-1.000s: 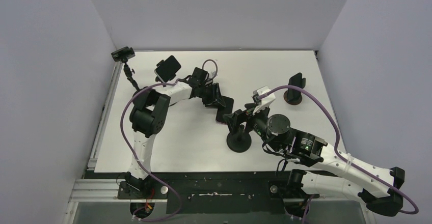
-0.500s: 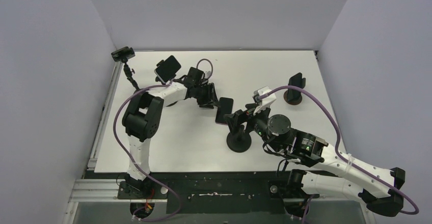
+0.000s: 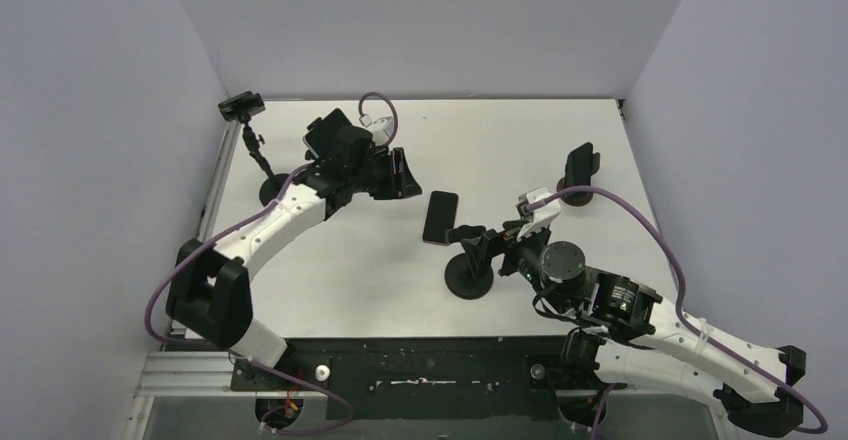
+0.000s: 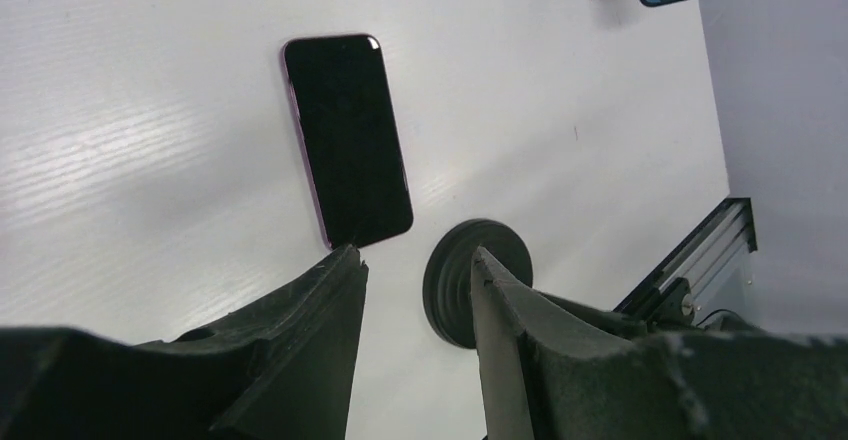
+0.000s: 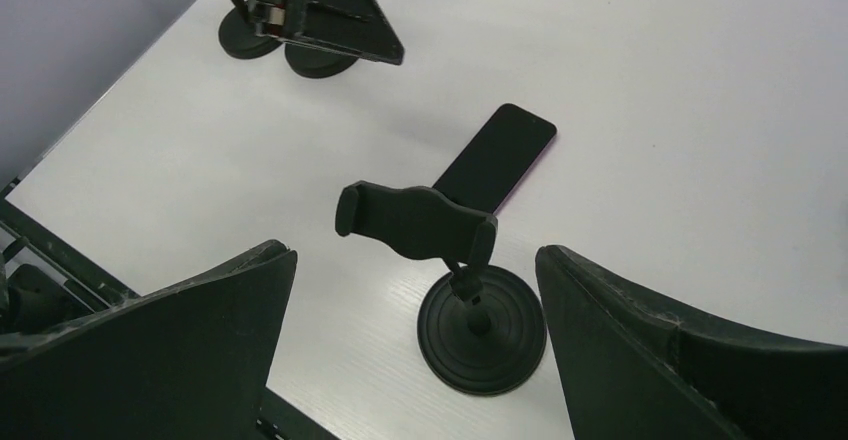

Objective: Remove the phone from the phone stand
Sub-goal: Pick up the phone stand at the center of the board.

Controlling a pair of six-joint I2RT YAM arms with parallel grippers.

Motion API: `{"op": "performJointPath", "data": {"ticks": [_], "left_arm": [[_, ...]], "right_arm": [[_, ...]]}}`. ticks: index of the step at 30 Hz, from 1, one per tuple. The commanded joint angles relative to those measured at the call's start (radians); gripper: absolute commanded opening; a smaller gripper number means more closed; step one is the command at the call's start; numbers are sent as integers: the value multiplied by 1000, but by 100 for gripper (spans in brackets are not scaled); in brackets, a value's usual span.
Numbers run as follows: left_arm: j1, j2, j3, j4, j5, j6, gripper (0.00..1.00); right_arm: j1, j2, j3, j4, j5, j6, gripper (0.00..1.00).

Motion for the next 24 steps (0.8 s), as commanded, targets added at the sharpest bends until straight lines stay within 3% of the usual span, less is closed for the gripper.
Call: {"op": "performJointPath", "data": {"ticks": [1,9,11,13,16,24], "left_arm": [[-31,-179,-116,79,-145,110,41],[-34,-477,-380,321,-308,221,43],[-34,-561,-469,418,-346,225,50],[-34,-631,-562,513,-385,219,64],[-34,-715,-664,612,-425,208,75],[-56,-800,-717,637,-509,246,75]], "right_arm": [[8,-44,-43,-23,42,53,94],[6,-51,-119,28,95,95,83],[3,-38,-112,32,148,129,79],[-1,-3,-88,31,179,156,72],[-24,62,-46,30,180,173,64],[-148,123,-37,55,78,186,60]]}}
